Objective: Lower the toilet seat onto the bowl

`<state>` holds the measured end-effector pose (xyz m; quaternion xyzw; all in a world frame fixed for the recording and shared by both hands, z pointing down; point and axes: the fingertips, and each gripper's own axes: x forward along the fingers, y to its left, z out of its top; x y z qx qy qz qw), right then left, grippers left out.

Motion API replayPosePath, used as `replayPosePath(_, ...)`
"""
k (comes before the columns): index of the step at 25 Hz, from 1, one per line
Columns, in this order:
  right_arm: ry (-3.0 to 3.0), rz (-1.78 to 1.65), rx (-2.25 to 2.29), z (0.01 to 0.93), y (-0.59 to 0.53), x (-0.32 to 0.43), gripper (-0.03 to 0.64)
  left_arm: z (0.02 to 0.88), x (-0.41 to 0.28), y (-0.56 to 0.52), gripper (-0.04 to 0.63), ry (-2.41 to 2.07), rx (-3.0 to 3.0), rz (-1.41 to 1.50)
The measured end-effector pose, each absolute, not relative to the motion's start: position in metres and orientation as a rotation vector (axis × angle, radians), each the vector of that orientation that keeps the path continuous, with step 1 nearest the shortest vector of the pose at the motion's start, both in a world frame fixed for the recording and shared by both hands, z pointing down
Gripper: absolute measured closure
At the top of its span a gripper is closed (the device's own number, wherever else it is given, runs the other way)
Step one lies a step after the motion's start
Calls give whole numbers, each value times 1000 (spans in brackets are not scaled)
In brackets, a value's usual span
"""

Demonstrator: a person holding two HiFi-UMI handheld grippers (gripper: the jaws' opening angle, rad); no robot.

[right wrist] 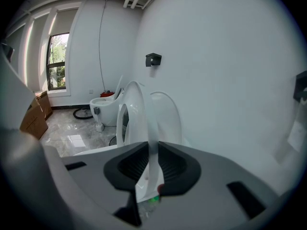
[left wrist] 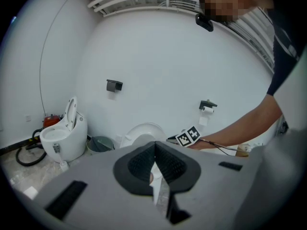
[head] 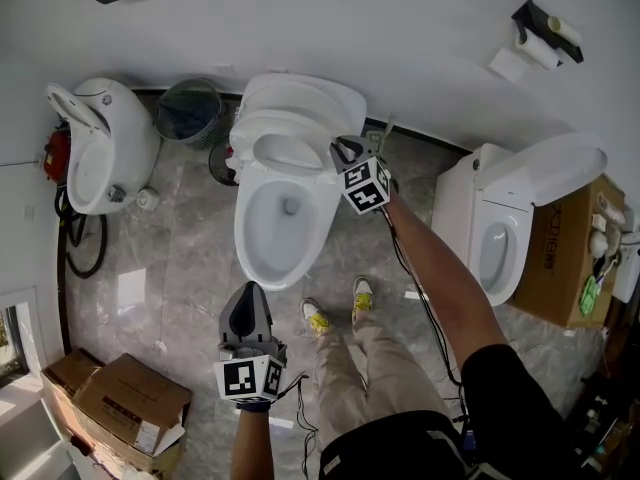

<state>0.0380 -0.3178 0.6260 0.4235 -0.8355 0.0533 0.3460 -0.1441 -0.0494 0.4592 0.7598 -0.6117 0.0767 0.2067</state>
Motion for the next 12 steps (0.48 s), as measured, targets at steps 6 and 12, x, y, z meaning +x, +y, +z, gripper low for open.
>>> replayPosePath(6, -2173, 103, 1048, 624, -302, 35, 555, 462, -128, -40, 584, -1672, 2115, 191)
replayPosePath(12, -2209, 114, 1040, 624, -285, 26, 551, 463, -117, -30, 584, -1636, 2127, 189)
